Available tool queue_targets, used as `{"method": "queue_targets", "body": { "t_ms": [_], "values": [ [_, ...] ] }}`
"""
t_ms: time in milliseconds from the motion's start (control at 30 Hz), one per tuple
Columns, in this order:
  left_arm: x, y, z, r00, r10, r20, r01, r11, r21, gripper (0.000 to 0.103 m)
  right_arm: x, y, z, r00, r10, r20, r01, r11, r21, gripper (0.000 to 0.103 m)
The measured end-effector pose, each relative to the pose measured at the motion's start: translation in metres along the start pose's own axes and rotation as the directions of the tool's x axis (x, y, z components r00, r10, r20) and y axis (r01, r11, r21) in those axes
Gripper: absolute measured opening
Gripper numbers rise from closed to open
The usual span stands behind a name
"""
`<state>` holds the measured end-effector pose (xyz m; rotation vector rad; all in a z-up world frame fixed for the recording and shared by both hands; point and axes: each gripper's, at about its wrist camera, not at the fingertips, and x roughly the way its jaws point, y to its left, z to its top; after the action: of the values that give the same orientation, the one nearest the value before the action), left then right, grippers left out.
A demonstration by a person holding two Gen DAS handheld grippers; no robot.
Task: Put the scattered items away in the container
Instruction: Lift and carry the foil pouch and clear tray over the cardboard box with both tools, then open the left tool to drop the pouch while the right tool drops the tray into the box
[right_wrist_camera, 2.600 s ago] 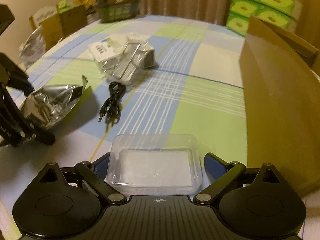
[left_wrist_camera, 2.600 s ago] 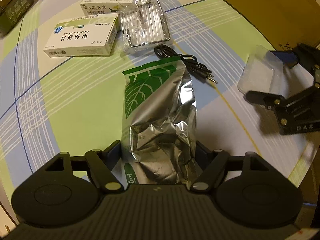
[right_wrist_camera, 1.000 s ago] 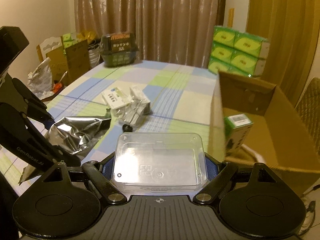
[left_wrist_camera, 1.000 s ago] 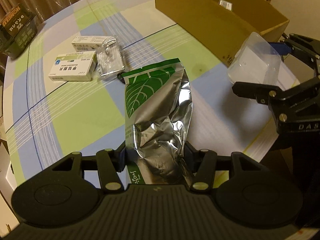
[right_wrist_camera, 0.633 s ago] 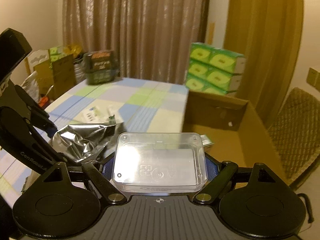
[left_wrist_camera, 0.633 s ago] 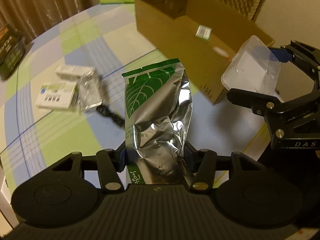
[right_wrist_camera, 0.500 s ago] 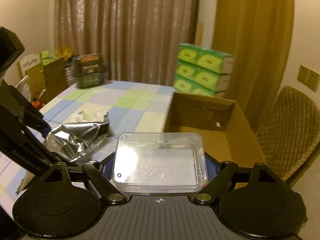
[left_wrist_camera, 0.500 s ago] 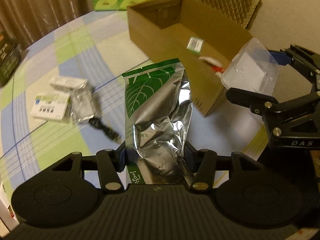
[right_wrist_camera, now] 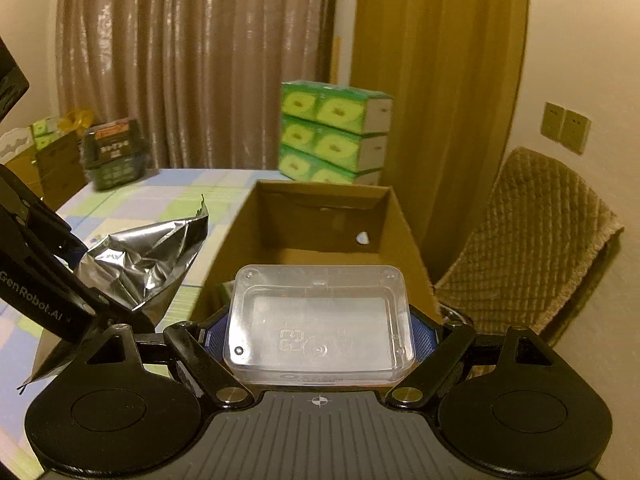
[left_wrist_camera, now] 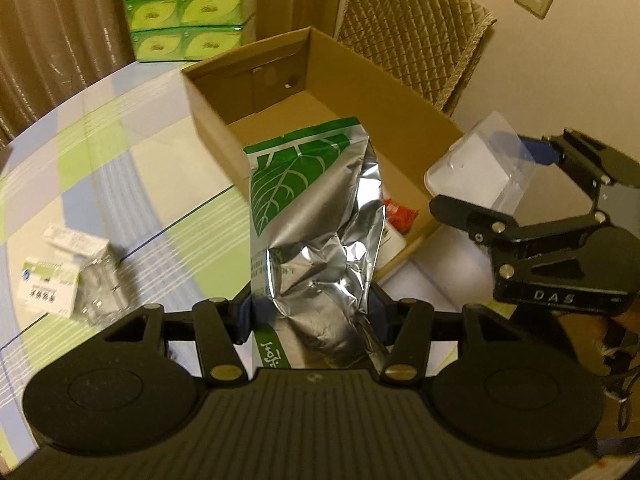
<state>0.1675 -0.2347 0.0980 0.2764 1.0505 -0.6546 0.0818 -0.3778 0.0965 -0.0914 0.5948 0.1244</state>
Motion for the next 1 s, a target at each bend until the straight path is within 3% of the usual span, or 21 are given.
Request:
{"method": "queue_targets", "body": {
  "t_ms": [533, 1000],
  "values": [
    [0.031, -0.025, 0.053, 0.999, -0.037, 0.019, 0.037, 0.999, -0.028, 0.05, 0.021, -0.041, 0.003, 0.999, -0.041, -0.015, 0.041, 0.998, 0.036, 0.082],
    [0.063, -0.025, 0.069, 0.997, -0.082, -0.003, 0.082, 0.995, -0.063, 0.05, 0.039, -0.06, 0.0, 0.998, -0.061, -0.031, 0.062, 0.996, 0.056, 0.082]
  ]
}}
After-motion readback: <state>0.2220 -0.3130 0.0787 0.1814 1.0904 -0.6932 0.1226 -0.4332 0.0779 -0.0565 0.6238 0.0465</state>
